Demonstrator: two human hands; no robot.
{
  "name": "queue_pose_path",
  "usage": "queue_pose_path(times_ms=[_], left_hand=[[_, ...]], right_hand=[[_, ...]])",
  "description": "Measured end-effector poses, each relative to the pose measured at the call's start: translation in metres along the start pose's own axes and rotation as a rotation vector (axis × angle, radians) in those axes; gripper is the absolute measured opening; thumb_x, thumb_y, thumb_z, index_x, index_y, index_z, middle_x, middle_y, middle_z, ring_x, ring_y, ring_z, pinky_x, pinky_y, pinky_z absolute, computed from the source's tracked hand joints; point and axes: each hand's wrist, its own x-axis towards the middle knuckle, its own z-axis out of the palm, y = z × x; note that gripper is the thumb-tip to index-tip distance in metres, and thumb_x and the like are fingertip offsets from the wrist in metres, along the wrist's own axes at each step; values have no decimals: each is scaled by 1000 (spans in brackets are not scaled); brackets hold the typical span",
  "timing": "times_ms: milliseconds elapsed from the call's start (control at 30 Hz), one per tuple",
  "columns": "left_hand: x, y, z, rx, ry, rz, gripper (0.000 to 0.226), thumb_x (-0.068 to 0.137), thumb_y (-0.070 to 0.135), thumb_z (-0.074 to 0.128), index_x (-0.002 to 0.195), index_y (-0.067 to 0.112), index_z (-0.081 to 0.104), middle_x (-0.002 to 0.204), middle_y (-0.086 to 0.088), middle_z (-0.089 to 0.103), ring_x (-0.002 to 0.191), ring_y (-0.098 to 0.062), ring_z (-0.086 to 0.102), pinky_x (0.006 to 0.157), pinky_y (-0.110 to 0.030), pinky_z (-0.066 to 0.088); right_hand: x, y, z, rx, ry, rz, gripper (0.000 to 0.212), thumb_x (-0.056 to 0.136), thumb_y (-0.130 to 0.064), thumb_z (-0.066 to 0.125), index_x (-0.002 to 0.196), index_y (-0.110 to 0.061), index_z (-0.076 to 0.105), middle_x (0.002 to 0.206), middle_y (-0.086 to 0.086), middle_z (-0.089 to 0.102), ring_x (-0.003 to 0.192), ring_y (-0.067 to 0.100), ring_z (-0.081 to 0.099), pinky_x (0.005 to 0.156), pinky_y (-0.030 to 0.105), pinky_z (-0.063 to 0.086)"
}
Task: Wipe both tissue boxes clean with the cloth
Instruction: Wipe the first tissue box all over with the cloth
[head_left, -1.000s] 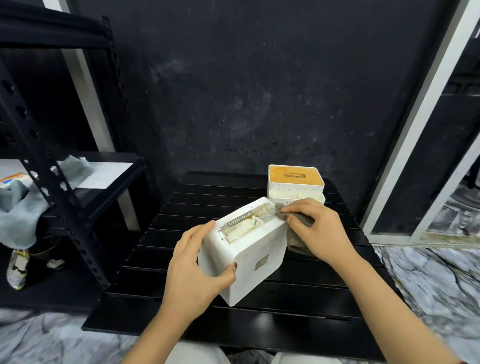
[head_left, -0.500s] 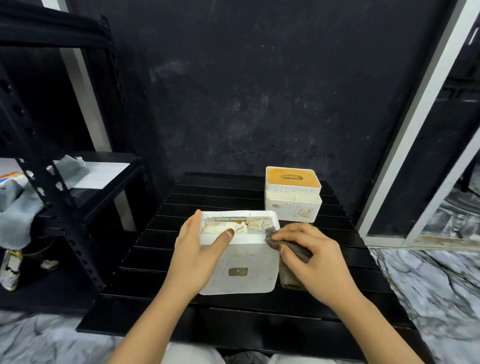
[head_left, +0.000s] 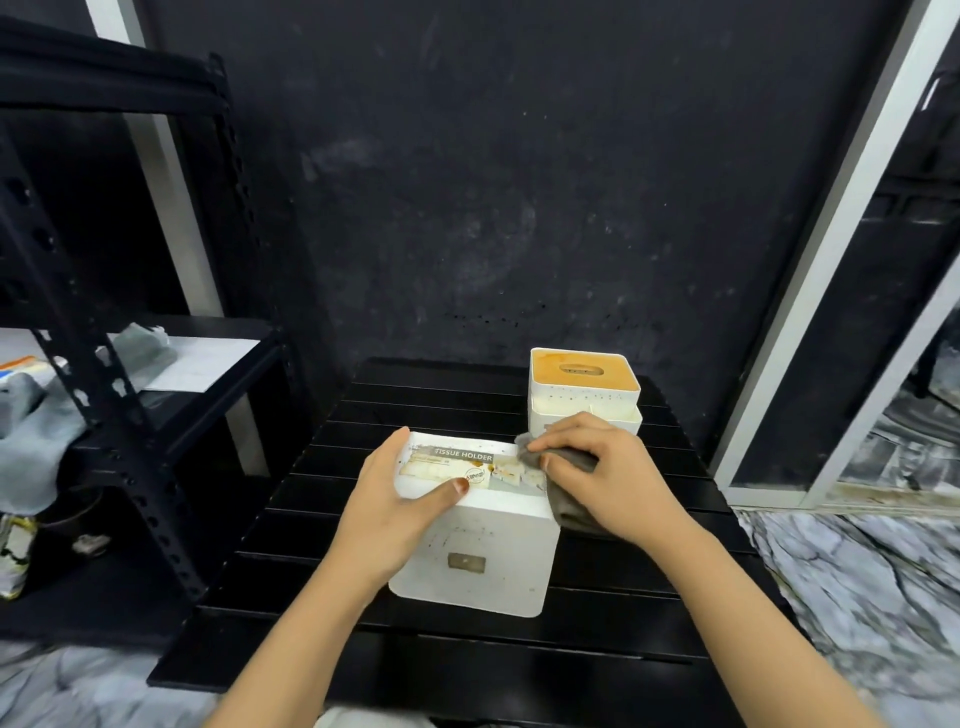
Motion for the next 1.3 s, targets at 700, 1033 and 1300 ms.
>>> queue_pose_path(times_ms=[700, 1033, 1300], left_hand=[[-5, -1, 6, 64, 53, 48, 82, 80, 32, 71, 147, 23, 24, 150, 8, 30, 134, -10, 32, 99, -21, 28], [-2, -2, 3, 71, 25, 56, 83, 81, 34, 70, 148, 24, 23, 150, 9, 27, 136, -11, 30, 105, -27, 30], [0, 0, 0, 56, 9, 67, 80, 82, 31, 69, 148, 23, 24, 148, 10, 30, 117, 1, 32, 94, -18, 30]], right_hand=[[-13, -4, 14, -175, 15, -94, 17, 85, -27, 61, 95, -36, 70, 97, -24, 57, 102, 2, 47, 91, 26, 41], [-1, 3, 6, -52, 5, -40, 25, 85, -18, 62, 87, -43, 67, 96, -23, 59, 104, 2, 50, 97, 28, 40], [-24, -1, 15, -117, 0, -144, 19, 79, -41, 55, 92, -41, 69, 100, -25, 60, 102, 4, 50, 87, 10, 35]])
